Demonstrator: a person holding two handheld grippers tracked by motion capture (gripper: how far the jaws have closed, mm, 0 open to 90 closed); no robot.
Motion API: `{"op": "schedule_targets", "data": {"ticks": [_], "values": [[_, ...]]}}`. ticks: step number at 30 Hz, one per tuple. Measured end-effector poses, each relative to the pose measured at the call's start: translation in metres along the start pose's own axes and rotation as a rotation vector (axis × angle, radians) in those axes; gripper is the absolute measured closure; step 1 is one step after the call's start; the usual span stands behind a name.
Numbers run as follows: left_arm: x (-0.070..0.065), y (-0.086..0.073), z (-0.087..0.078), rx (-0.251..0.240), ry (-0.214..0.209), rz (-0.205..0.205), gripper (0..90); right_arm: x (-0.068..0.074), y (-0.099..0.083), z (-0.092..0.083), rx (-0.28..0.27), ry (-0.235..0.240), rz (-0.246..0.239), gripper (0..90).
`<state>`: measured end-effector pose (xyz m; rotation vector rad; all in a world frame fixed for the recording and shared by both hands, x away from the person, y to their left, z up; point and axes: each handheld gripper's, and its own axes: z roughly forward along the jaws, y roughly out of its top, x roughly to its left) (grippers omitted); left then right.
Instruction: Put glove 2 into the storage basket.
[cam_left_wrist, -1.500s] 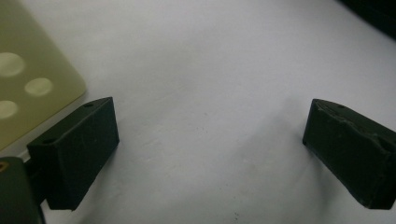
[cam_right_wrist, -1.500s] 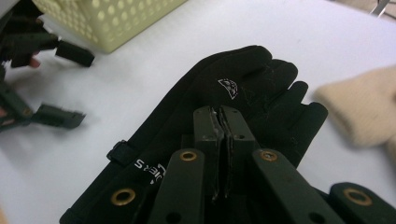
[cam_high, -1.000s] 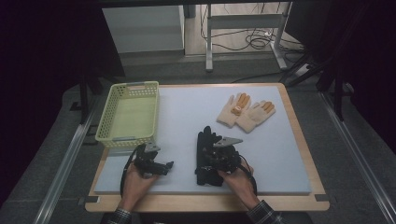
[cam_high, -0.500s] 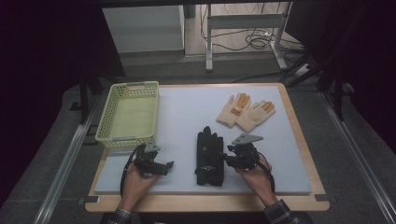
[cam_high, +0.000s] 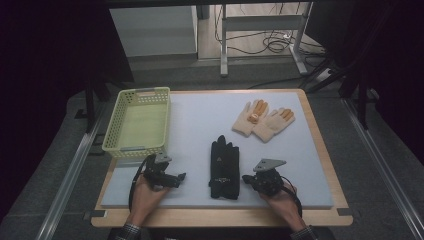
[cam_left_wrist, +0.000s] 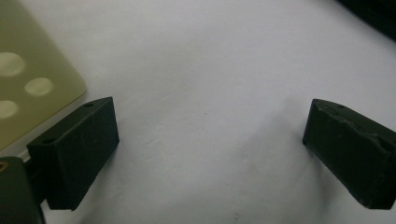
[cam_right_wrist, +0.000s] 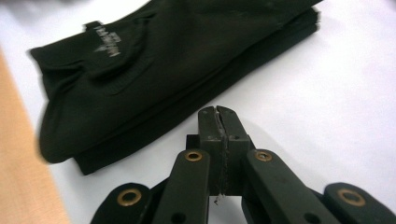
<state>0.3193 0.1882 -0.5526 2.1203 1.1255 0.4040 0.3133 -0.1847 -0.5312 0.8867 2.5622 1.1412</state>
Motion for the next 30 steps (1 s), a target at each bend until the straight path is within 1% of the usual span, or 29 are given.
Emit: {"op": "schedule_targets", "data": {"ticks": [2, 6, 8, 16, 20, 21, 24, 28, 30], "values": [[0.0, 0.0, 0.0, 0.0, 0.0, 0.0, 3.7, 0.001, 0.0, 0.0, -0.003, 0.007, -0.003, 88.4], [0.0, 0.0, 0.0, 0.0, 0.0, 0.0, 3.7, 0.008, 0.0, 0.004, -0.009, 0.044, -0.005, 88.4], [0.0, 0.0, 0.0, 0.0, 0.0, 0.0, 3.7, 0.012, 0.003, 0.008, -0.008, 0.054, -0.019, 88.4], [0.0, 0.0, 0.0, 0.0, 0.0, 0.0, 3.7, 0.022, 0.013, 0.021, -0.008, 0.086, -0.042, 88.4], [0.0, 0.0, 0.0, 0.002, 0.0, 0.0, 3.7, 0.028, 0.02, 0.031, -0.01, 0.094, -0.044, 88.3], [0.0, 0.0, 0.0, 0.002, 0.0, 0.0, 3.8, 0.028, 0.02, 0.031, -0.01, 0.094, -0.044, 88.3], [0.0, 0.0, 0.0, 0.002, 0.0, 0.0, 3.9, 0.031, 0.026, 0.039, -0.014, 0.097, -0.038, 88.3], [0.0, 0.0, 0.0, 0.001, 0.001, 0.0, 4.0, 0.032, 0.031, 0.045, -0.012, 0.092, -0.042, 88.3], [0.0, 0.0, 0.0, 0.001, 0.001, -0.001, 4.0, 0.033, 0.036, 0.051, -0.012, 0.087, -0.042, 88.4]]}}
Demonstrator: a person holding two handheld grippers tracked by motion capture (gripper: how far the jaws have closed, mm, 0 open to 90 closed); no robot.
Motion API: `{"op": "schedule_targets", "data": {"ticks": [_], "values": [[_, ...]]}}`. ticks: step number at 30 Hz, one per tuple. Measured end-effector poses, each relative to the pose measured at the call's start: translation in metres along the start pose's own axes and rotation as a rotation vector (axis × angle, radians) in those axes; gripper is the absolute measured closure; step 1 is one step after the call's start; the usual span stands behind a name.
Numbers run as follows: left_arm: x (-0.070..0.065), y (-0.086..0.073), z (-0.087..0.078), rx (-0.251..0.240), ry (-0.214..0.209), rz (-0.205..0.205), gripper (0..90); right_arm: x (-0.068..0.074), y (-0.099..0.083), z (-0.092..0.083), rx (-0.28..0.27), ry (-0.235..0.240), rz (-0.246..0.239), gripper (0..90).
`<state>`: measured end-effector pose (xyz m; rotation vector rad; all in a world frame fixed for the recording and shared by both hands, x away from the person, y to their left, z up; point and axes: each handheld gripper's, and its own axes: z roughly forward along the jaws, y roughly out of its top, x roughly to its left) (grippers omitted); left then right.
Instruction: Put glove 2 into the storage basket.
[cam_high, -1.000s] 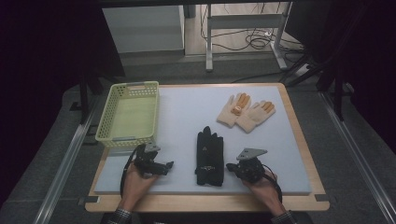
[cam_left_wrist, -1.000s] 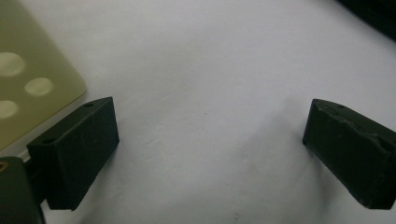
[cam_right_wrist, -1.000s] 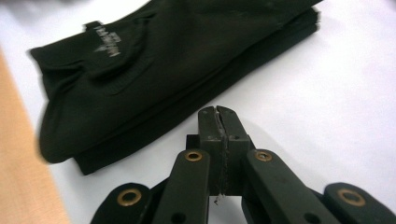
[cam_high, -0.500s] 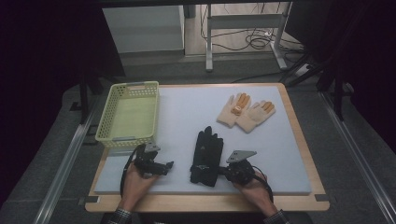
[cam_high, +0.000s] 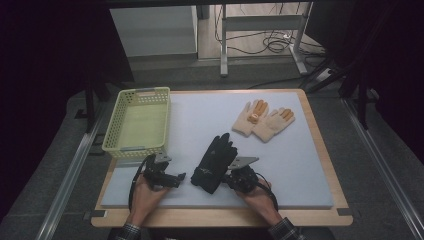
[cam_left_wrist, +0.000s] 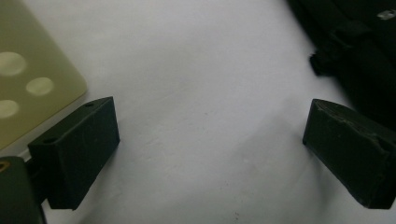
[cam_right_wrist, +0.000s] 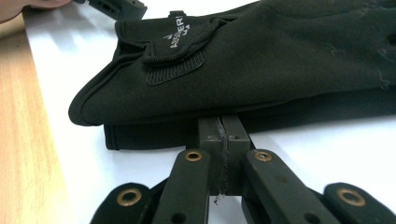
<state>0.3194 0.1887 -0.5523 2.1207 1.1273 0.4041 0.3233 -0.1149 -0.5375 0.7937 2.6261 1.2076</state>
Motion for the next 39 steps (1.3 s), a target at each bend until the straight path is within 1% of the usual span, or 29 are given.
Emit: {"op": "schedule_targets", "data": {"ticks": [1, 4, 6, 8, 12, 13, 14, 15, 17, 19, 20, 21, 22, 23, 24, 25, 26, 27, 28, 29, 31, 32, 33, 36, 38, 39], "values": [[0.0, 0.0, 0.0, 0.0, 0.0, 0.0, 4.0, 0.0, 0.0, 0.0, 0.0, 0.0, 0.0, 88.4], [0.0, 0.0, 0.0, -0.002, -0.001, 0.0, 4.0, 0.0, 0.007, 0.009, 0.0, -0.003, -0.003, 88.4], [0.0, 0.0, 0.0, -0.002, -0.001, -0.001, 4.0, 0.0, 0.009, 0.011, 0.001, -0.004, 0.0, 88.4], [0.0, 0.0, 0.0, 0.002, 0.0, 0.002, 3.9, 0.001, 0.013, 0.015, 0.002, -0.021, -0.016, 88.3], [0.0, 0.0, 0.0, 0.002, 0.0, 0.001, 3.9, 0.002, 0.014, 0.016, 0.004, -0.029, -0.025, 88.0], [0.0, 0.0, 0.0, 0.002, 0.0, 0.001, 3.9, 0.003, 0.014, 0.014, 0.016, -0.036, -0.04, 84.1], [0.0, 0.0, 0.0, 0.002, 0.0, 0.001, 3.9, 0.003, 0.014, 0.014, 0.016, -0.036, -0.04, 84.1], [0.0, 0.0, 0.0, 0.001, 0.001, 0.002, 3.9, 0.003, 0.015, 0.013, 0.022, -0.04, -0.049, 81.6], [0.0, 0.0, 0.0, 0.001, 0.0, 0.001, 4.0, 0.003, 0.014, 0.009, 0.024, -0.055, -0.06, 78.7], [0.0, 0.0, 0.0, 0.001, -0.001, 0.002, 4.0, 0.001, 0.013, 0.004, 0.018, -0.069, -0.06, 76.3], [0.0, 0.0, 0.0, 0.001, -0.001, 0.001, 4.0, -0.002, 0.012, -0.001, 0.01, -0.085, -0.059, 74.5], [0.0, 0.0, 0.0, 0.002, -0.001, 0.001, 4.0, -0.002, 0.012, -0.001, 0.01, -0.085, -0.059, 74.5], [0.0, 0.0, 0.0, 0.002, -0.001, 0.001, 4.0, -0.007, 0.01, -0.007, 0.002, -0.102, -0.049, 72.4], [0.0, 0.0, 0.0, 0.002, -0.001, 0.001, 4.0, -0.007, 0.01, -0.007, 0.002, -0.102, -0.049, 72.4], [0.0, 0.0, 0.0, 0.002, -0.001, 0.001, 4.0, -0.012, 0.008, -0.013, -0.003, -0.117, -0.04, 70.3], [0.0, 0.0, 0.0, 0.002, -0.001, 0.001, 4.0, -0.012, 0.008, -0.013, -0.003, -0.117, -0.04, 70.3], [0.0, 0.0, 0.0, 0.003, -0.001, 0.0, 4.0, -0.017, 0.007, -0.019, -0.008, -0.126, -0.024, 67.6], [0.0, 0.0, 0.0, 0.003, -0.001, 0.0, 4.0, -0.017, 0.007, -0.019, -0.008, -0.126, -0.024, 67.6], [0.0, 0.0, 0.0, 0.003, -0.002, 0.001, 4.1, -0.023, 0.004, -0.025, -0.013, -0.141, -0.014, 64.7], [0.0, 0.0, 0.0, 0.003, -0.002, 0.0, 4.1, -0.023, 0.004, -0.025, -0.013, -0.141, -0.014, 64.7], [0.0, 0.0, 0.0, 0.003, -0.002, 0.0, 4.1, -0.028, 0.002, -0.03, -0.017, -0.157, -0.001, 62.2], [0.0, 0.0, 0.0, 0.003, -0.002, 0.0, 4.1, -0.033, -0.002, -0.035, -0.025, -0.174, 0.015, 59.5], [0.0, 0.0, 0.0, 0.003, -0.002, 0.0, 4.0, -0.033, -0.002, -0.035, -0.025, -0.174, 0.015, 59.5], [0.0, 0.0, 0.0, 0.004, -0.001, 0.001, 3.9, -0.04, -0.006, -0.043, -0.033, -0.2, 0.036, 55.8], [0.0, 0.0, 0.0, 0.004, -0.002, 0.001, 3.9, -0.045, -0.01, -0.047, -0.039, -0.22, 0.045, 52.8], [0.0, 0.0, 0.0, 0.005, -0.002, 0.001, 3.9, -0.05, -0.012, -0.051, -0.04, -0.235, 0.054, 50.0]]}}
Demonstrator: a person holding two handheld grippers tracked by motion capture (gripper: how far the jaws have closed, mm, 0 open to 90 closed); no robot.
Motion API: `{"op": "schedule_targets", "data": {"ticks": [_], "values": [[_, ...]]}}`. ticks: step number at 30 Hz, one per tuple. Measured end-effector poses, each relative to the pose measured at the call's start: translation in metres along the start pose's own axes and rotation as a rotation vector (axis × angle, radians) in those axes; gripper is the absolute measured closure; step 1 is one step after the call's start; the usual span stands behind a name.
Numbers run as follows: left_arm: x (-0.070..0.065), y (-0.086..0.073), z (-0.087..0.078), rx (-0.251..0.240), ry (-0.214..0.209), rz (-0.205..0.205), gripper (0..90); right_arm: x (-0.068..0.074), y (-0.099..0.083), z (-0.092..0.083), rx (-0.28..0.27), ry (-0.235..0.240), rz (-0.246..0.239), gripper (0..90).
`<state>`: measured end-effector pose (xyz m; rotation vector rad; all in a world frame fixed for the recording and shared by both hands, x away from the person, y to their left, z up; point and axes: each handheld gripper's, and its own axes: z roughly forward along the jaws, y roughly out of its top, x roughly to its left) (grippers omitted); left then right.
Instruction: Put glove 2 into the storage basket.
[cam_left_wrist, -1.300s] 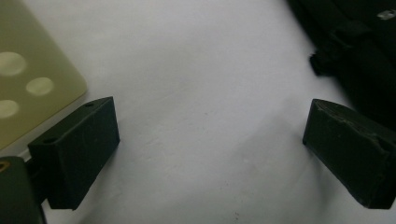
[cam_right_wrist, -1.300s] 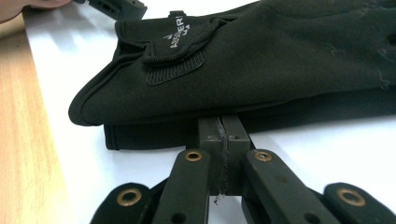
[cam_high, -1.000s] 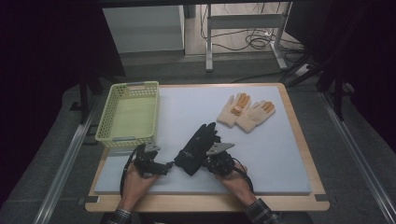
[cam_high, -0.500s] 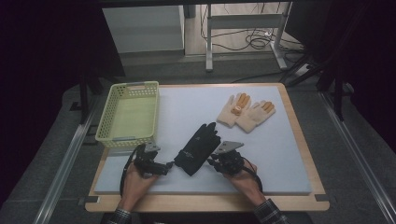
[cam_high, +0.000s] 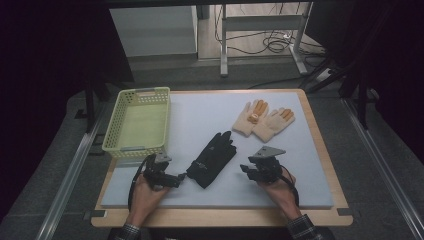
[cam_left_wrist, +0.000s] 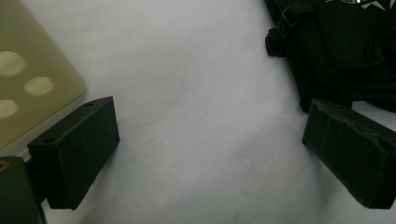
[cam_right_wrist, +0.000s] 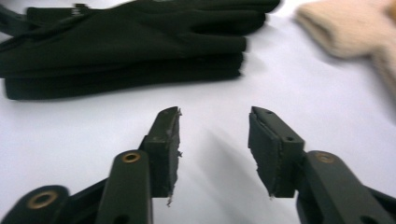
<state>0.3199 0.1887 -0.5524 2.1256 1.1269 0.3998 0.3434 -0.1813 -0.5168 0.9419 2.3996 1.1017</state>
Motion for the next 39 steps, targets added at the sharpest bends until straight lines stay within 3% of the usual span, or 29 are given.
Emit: {"op": "schedule_targets", "data": {"ticks": [10, 14, 16, 19, 22, 28, 32, 39], "values": [[0.0, 0.0, 0.0, 0.003, -0.004, 0.0, 3.6, -0.033, -0.018, -0.011, 0.025, -0.104, 0.036, 31.6], [0.001, 0.001, 0.0, 0.007, -0.008, 0.002, 3.4, -0.041, -0.027, -0.007, 0.052, -0.114, 0.056, 23.8], [0.002, 0.002, -0.001, 0.023, -0.021, 0.009, 3.5, -0.043, -0.027, -0.007, 0.049, -0.098, 0.082, 21.6], [0.004, 0.006, -0.006, 0.05, -0.044, 0.002, 3.4, -0.042, -0.027, -0.006, 0.059, -0.118, 0.063, 19.2], [0.004, 0.009, -0.014, 0.021, -0.098, -0.015, 2.4, -0.042, -0.027, -0.006, 0.059, -0.115, 0.07, 19.2], [-0.008, 0.02, -0.017, -0.012, -0.136, -0.01, 0.0, -0.042, -0.028, -0.006, 0.057, -0.118, 0.067, 19.1], [-0.017, 0.036, -0.013, -0.027, -0.159, -0.001, 0.0, -0.042, -0.028, -0.006, 0.057, -0.118, 0.067, 19.1], [-0.043, 0.071, 0.008, 0.018, -0.155, 0.053, 0.0, -0.041, -0.028, -0.006, 0.057, -0.12, 0.066, 18.9]]}}
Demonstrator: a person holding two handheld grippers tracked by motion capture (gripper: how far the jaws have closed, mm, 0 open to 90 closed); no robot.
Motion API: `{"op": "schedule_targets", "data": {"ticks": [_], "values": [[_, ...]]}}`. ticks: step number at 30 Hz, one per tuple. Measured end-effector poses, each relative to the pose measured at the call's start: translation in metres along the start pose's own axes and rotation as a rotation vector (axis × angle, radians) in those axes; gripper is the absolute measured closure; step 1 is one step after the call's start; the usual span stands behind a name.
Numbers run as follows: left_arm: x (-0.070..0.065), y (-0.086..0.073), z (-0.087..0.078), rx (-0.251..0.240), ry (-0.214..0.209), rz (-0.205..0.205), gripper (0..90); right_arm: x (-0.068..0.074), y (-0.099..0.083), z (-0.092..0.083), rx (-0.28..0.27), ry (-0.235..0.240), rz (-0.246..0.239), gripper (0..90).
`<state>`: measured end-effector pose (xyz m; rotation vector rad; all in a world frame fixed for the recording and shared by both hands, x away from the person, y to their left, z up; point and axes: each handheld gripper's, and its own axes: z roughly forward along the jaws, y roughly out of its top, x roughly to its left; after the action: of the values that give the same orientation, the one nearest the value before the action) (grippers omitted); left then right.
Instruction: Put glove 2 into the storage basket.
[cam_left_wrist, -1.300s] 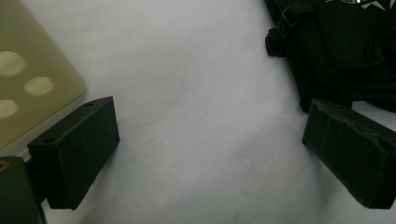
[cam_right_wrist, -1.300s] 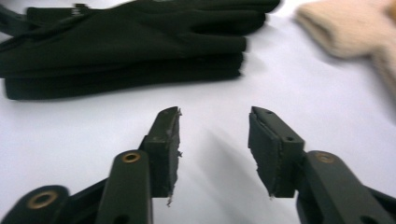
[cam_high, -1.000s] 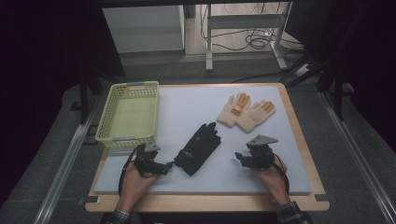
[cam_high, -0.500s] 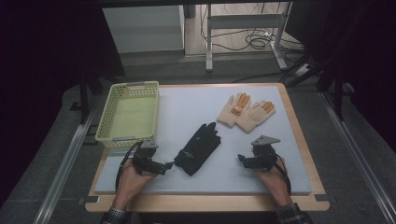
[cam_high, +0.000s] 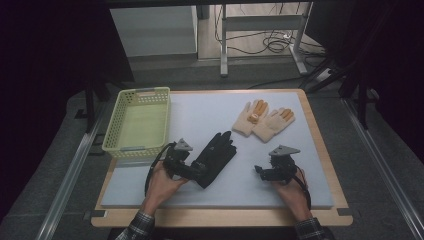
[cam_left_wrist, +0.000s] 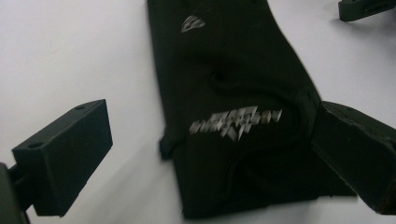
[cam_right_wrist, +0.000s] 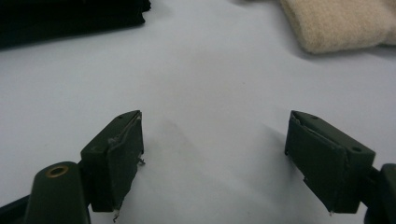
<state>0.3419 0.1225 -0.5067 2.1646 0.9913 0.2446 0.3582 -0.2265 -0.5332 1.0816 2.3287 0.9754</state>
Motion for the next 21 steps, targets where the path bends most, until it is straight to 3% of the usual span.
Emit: {"op": "schedule_targets", "data": {"ticks": [3, 11, 13, 16, 19, 21], "values": [[-0.005, 0.009, 0.01, 0.009, -0.015, 0.016, 0.0, 0.0, 0.0, 0.0, -0.001, -0.003, 0.0, 18.9], [-0.018, 0.022, 0.038, 0.042, -0.022, 0.012, 0.0, 0.001, 0.0, 0.0, -0.002, -0.006, -0.004, 18.8], [-0.021, 0.021, 0.044, 0.057, 0.009, 0.017, 0.0, 0.001, 0.0, 0.0, -0.003, -0.007, -0.006, 18.8], [-0.018, 0.018, 0.05, 0.09, 0.091, 0.025, 0.0, 0.002, 0.0, 0.0, -0.005, -0.012, -0.008, 18.8], [-0.013, 0.011, 0.055, 0.1, 0.064, -0.022, 0.0, 0.002, 0.0, 0.0, -0.005, -0.013, -0.01, 18.8], [-0.016, 0.01, 0.054, 0.096, 0.063, -0.011, 0.0, 0.002, 0.0, 0.0, -0.005, -0.013, -0.01, 18.8]]}}
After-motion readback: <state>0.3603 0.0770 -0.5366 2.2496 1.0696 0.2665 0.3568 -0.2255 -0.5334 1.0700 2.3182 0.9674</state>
